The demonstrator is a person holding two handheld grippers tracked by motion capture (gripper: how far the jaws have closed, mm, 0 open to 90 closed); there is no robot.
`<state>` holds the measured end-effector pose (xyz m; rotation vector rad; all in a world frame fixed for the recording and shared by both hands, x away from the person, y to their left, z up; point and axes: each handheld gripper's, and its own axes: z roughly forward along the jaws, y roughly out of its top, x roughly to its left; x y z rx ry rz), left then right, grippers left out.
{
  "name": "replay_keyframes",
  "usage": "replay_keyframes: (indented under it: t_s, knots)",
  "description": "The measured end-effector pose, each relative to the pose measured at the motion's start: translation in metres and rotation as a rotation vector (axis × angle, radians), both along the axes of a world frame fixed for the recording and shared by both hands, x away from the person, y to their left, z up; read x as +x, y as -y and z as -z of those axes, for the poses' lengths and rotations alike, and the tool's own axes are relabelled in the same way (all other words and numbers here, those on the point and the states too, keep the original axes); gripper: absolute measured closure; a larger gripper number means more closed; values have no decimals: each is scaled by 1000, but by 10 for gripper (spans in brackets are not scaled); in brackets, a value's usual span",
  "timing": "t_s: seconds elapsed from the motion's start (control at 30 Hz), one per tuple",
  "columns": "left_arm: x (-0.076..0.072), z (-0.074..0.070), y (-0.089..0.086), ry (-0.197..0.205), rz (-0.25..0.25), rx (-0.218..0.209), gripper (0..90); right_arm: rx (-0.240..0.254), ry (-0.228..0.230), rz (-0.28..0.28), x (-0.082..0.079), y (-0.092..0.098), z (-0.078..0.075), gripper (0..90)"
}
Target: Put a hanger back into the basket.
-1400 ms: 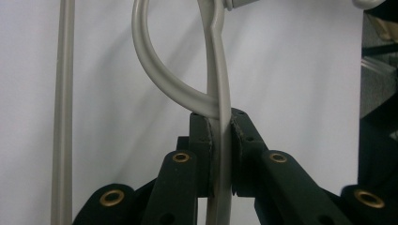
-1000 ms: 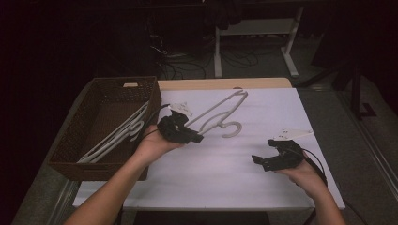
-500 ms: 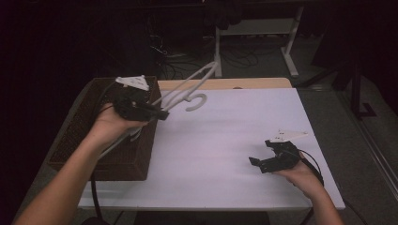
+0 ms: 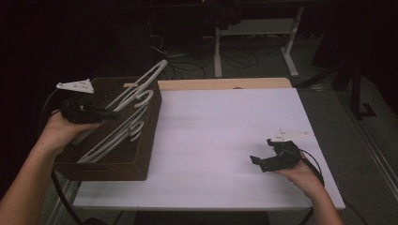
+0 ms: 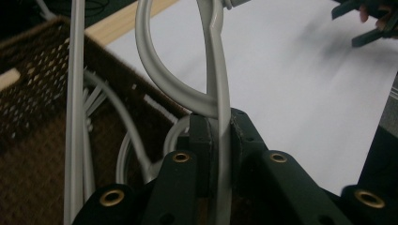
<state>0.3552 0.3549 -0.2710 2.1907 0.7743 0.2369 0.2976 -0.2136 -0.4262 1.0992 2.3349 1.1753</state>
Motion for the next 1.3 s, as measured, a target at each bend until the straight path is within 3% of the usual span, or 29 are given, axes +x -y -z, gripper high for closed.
replay_keyframes:
  t_s: [0.17, 0.33, 0.57, 0.67, 0.7, 0.77, 0.93, 1.1, 1.3]
  knots:
    - [5, 22, -22, -33, -18, 8, 818, -3, -6, 3, 1, -1, 1, 66]
    - [18, 44, -37, -80, -71, 25, 818, -10, -11, 5, 2, -2, 2, 66]
    - [26, 72, -47, -145, -114, 31, 818, -13, -13, 8, 3, 0, 3, 66]
    - [27, 81, -50, -164, -124, 58, 813, -15, -13, 7, 3, 0, 3, 66]
    - [27, 83, -51, -167, -125, 55, 758, -15, -12, 7, 3, 0, 3, 65]
    - [26, 84, -54, -154, -144, 52, 611, -14, -10, 9, 2, 0, 3, 66]
    - [23, 78, -58, -112, -171, 4, 447, -16, -7, 8, 3, 1, 2, 65]
    - [16, 67, -51, -63, -147, -71, 345, -17, -5, 7, 3, 0, 1, 63]
    - [5, 53, -24, -11, -100, -145, 246, -14, -1, 2, 3, -1, -2, 60]
